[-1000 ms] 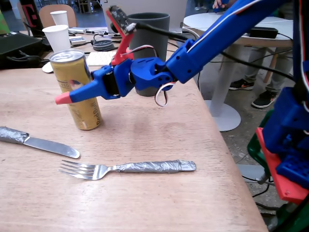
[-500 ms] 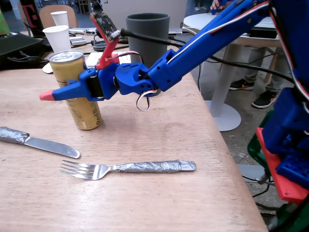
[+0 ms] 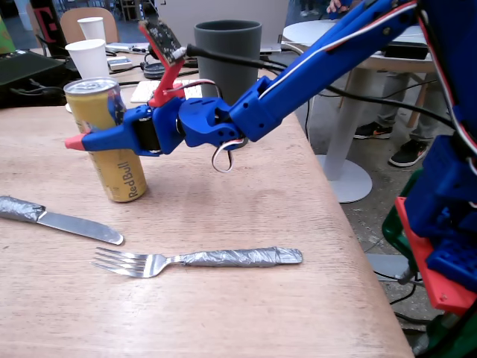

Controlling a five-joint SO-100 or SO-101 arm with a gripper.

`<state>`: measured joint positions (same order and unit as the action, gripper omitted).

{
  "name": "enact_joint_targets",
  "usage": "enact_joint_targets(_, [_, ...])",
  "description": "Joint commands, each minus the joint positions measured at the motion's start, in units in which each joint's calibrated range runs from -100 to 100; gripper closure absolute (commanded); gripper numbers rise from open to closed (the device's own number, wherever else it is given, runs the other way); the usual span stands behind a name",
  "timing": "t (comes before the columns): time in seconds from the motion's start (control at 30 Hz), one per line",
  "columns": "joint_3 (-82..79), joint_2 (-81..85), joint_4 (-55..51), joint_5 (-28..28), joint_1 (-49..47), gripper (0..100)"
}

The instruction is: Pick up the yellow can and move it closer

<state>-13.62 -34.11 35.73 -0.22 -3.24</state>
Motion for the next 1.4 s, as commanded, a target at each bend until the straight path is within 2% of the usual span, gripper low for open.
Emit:
enact_joint_targets(0.0, [-3.7,7.52,-0.84,0.2,-0.31,82])
enact_joint_targets(0.53, [-6.35,22.71,-1.01,0.15,-0.14,82])
enact_joint_targets(1.27, [-41.65,52.12,-1.01,0.15,-0.82,81])
enact_joint_targets(1.37, [-46.93,57.35,-1.33,0.15,-3.36,81])
